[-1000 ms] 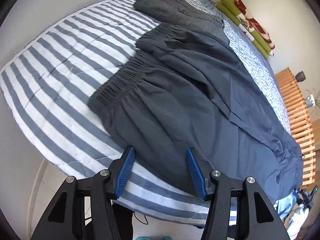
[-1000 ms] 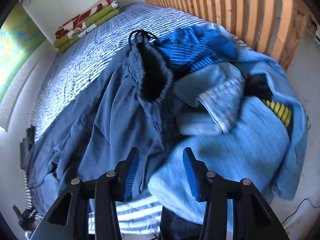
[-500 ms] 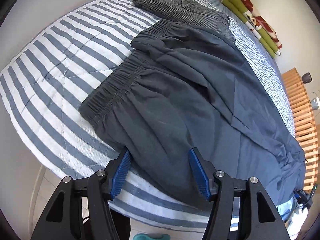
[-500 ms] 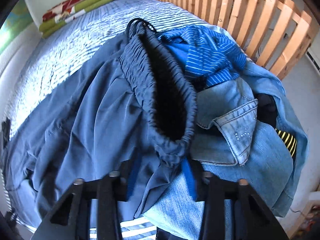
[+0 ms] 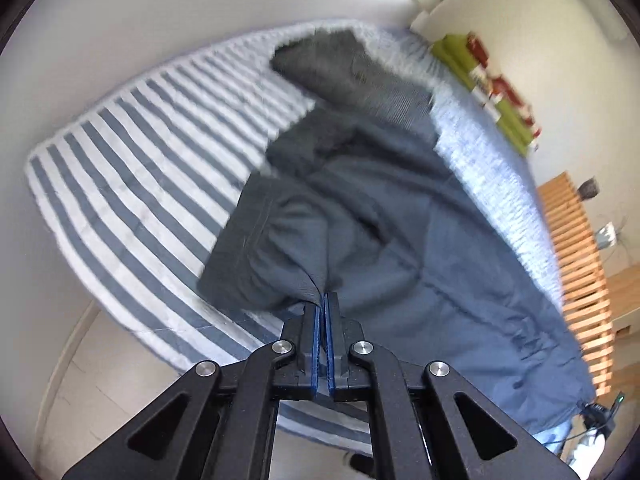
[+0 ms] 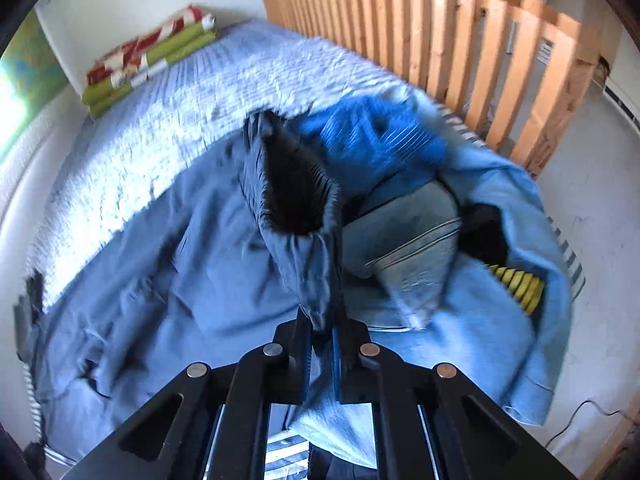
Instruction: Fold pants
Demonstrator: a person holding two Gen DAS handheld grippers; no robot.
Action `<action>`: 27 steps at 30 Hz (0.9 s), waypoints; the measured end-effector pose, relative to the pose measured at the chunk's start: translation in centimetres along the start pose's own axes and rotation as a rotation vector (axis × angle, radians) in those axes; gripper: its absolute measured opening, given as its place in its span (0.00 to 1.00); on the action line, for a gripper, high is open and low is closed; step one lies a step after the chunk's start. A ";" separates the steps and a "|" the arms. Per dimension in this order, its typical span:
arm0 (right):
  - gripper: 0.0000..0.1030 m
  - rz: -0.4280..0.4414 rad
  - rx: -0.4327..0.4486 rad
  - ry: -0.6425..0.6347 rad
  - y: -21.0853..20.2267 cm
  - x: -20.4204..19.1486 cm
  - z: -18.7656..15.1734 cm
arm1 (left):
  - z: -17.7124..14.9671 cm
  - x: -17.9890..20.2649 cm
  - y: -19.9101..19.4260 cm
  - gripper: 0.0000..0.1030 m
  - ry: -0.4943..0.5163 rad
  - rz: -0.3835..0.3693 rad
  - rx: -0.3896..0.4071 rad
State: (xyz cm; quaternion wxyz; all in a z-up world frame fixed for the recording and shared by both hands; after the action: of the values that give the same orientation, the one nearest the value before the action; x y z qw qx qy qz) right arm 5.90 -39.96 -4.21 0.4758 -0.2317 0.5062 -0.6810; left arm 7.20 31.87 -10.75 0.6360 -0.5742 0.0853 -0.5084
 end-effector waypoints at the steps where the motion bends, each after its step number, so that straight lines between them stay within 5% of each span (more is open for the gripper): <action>1: 0.07 0.026 0.008 0.022 -0.8 0.5 0.1 | 0.3 0.0 -1.1 0.02 -0.004 -0.010 0.021; 6: 0.06 0.103 0.077 0.109 -4.4 1.7 0.8 | 2.6 0.3 -5.7 0.02 0.010 -0.027 0.091; 12: 0.06 0.129 0.150 0.126 -5.6 -0.6 3.8 | 7.1 3.3 -5.7 0.02 0.067 0.011 0.088; 18: 0.07 0.020 0.188 0.103 -1.8 -6.1 10.9 | 13.7 8.3 2.2 0.02 0.106 0.084 0.017; 23: 0.06 -0.153 0.155 0.073 5.9 -10.9 16.8 | 17.5 10.6 10.4 0.02 0.104 0.151 -0.051; 26: 0.07 -0.233 0.113 0.056 10.9 -12.9 19.1 | 18.8 10.9 14.7 0.07 0.080 0.173 -0.120; 27: 0.08 -0.243 0.106 0.030 12.0 -13.2 19.4 | 19.0 10.9 15.8 0.20 0.076 0.179 -0.152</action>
State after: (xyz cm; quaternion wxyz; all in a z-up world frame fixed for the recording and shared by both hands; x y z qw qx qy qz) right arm 32.14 -37.79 -5.52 0.3936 -0.2558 0.4448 -0.7627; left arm 34.16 33.18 -12.25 0.6299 -0.5912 0.1982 -0.4631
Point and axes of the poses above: each gripper's, at about its wrist camera, not at the fingertips, and y roughly the way its jaws point, x to its right, z to its top, the point moved 1 cm from there along y, roughly the way its jaws point, and after that the axes turned 4 degrees about -x, right-handed, at the moved point
